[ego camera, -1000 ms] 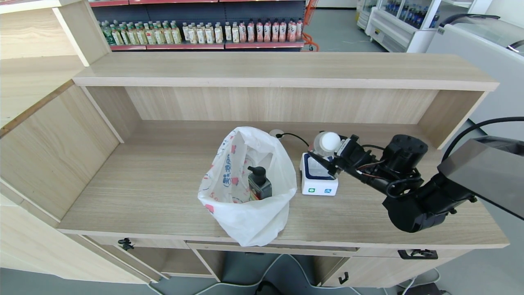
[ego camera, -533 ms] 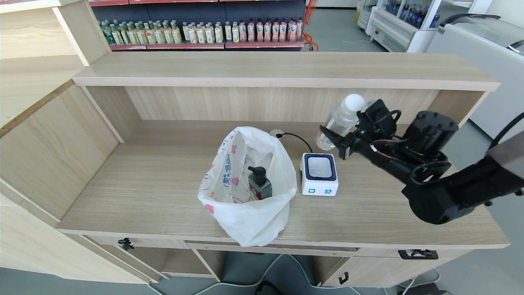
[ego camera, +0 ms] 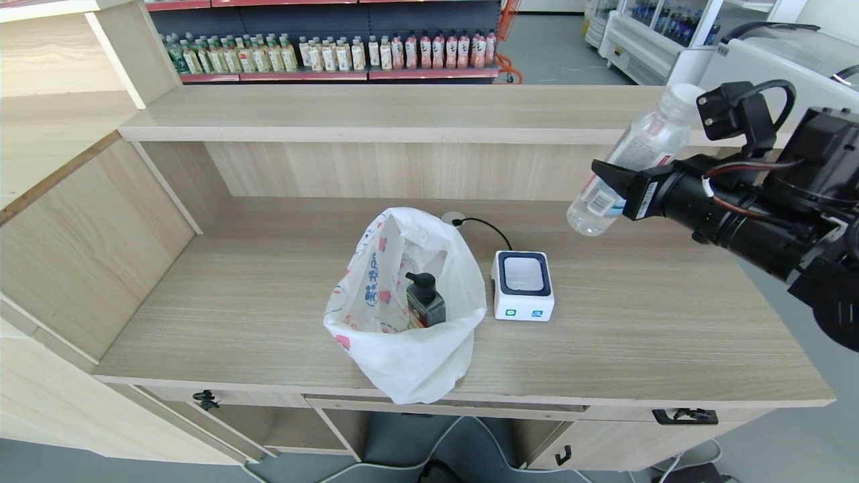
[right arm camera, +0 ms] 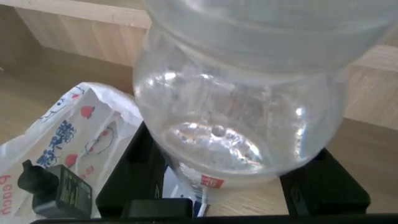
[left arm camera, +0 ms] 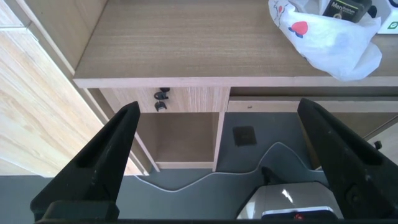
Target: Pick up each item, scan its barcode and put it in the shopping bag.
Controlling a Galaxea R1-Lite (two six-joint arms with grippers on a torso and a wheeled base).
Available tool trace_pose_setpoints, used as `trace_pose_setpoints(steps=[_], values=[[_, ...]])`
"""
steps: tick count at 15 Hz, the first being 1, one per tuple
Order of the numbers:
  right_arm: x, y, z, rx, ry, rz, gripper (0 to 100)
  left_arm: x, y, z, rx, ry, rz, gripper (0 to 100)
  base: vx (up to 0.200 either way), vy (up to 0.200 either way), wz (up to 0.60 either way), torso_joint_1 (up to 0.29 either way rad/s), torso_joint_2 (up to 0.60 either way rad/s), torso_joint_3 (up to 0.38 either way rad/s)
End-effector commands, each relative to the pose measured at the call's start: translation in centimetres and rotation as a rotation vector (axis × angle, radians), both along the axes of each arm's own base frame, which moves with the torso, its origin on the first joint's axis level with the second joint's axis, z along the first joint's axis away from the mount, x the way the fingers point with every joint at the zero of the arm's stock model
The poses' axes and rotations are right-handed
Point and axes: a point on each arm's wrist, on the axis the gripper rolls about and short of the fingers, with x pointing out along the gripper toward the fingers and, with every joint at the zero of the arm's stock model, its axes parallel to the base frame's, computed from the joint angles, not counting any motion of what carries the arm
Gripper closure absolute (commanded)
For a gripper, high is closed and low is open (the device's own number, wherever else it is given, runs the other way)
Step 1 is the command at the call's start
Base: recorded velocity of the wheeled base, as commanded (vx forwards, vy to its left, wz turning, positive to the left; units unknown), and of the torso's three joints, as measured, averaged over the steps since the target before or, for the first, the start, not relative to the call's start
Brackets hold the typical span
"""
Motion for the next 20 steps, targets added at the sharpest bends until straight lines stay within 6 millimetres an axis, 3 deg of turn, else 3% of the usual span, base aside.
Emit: trace_pose_setpoints(steps=[1, 6, 10, 14, 20], values=[[-0.6, -0.3, 0.9, 0.008, -0.027, -0.003, 100, 0.0, 0.0, 0.0, -0.002, 0.002, 0.0, 0, 0.0, 0.2, 0.0, 0.002, 0.0, 0.002], [-0.1, 0.0, 1.2, 0.018, -0.023, 0.004, 100, 0.0, 0.0, 0.0, -0.002, 0.002, 0.0, 0, 0.0, 0.2, 0.0, 0.002, 0.0, 0.003], [3.0, 1.2, 0.5, 0.041, 0.009, 0.017, 100, 0.0, 0.0, 0.0, -0.005, 0.002, 0.0, 0, 0.0, 0.15, 0.0, -0.001, 0.0, 0.001], [3.8, 3.9, -2.3, 0.092, 0.125, 0.095, 100, 0.0, 0.0, 0.0, -0.005, 0.002, 0.0, 0, 0.0, 0.0, 0.0, 0.0, 0.0, 0.0], [3.1, 5.8, -6.3, 0.043, 0.231, 0.161, 100, 0.0, 0.0, 0.0, -0.005, 0.002, 0.0, 0, 0.0, 0.0, 0.0, 0.0, 0.0, 0.0]])
